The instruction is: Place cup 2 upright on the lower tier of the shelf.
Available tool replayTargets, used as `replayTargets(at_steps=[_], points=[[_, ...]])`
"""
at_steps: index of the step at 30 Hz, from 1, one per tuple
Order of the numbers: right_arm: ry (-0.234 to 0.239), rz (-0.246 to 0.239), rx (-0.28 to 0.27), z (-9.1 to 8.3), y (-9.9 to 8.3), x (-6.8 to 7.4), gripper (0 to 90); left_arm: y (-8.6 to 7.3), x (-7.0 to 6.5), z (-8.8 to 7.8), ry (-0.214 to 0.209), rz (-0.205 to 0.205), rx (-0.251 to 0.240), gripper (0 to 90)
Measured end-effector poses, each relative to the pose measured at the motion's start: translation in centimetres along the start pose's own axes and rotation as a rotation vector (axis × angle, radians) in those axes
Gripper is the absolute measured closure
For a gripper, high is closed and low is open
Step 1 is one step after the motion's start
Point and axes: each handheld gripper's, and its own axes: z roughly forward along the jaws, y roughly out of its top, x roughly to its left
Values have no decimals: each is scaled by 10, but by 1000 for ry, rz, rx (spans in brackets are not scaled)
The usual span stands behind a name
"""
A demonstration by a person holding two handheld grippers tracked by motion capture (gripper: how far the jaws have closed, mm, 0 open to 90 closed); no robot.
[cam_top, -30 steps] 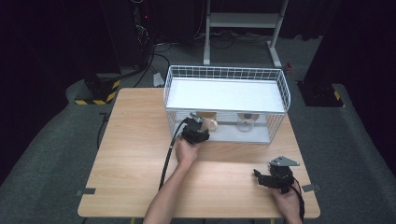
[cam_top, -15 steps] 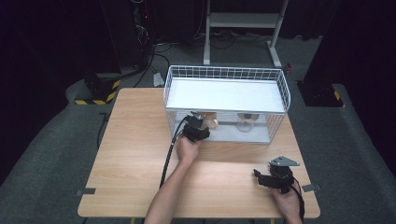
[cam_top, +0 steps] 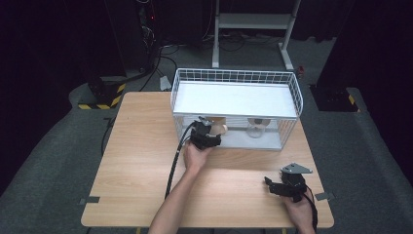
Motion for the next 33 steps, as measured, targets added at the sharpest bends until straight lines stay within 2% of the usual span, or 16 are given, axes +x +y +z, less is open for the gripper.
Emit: replayTargets(at_steps=[1, 2, 3, 5, 6, 7, 21, 26, 33], points=[[0, 0, 0, 0, 0, 0, 225, -1, 0, -2, 11, 7, 0, 305], [0, 0, 0, 0, 0, 0, 225, -2, -1, -3, 23, -6, -4, 303], [0, 0, 0, 0, 0, 0, 225, -4, -3, -3, -14, -38, -4, 300], [0, 0, 0, 0, 0, 0, 225, -5, -1, -5, 5, -2, -4, 299], [0, 0, 0, 0, 0, 0, 225, -7, -2, -5, -11, -24, -7, 299], [0, 0, 0, 0, 0, 0, 225, -7, -1, -7, -1, -8, -11, 299], [0, 0, 0, 0, 0, 0, 225, -23, 1, -32, -29, -16, -44, 299], [0, 0, 0, 0, 0, 0, 225, -28, -1, -40, -17, 15, -47, 301], [0, 3, 1, 0, 0, 0, 225, -32, -2, -52, -47, 9, -54, 297]])
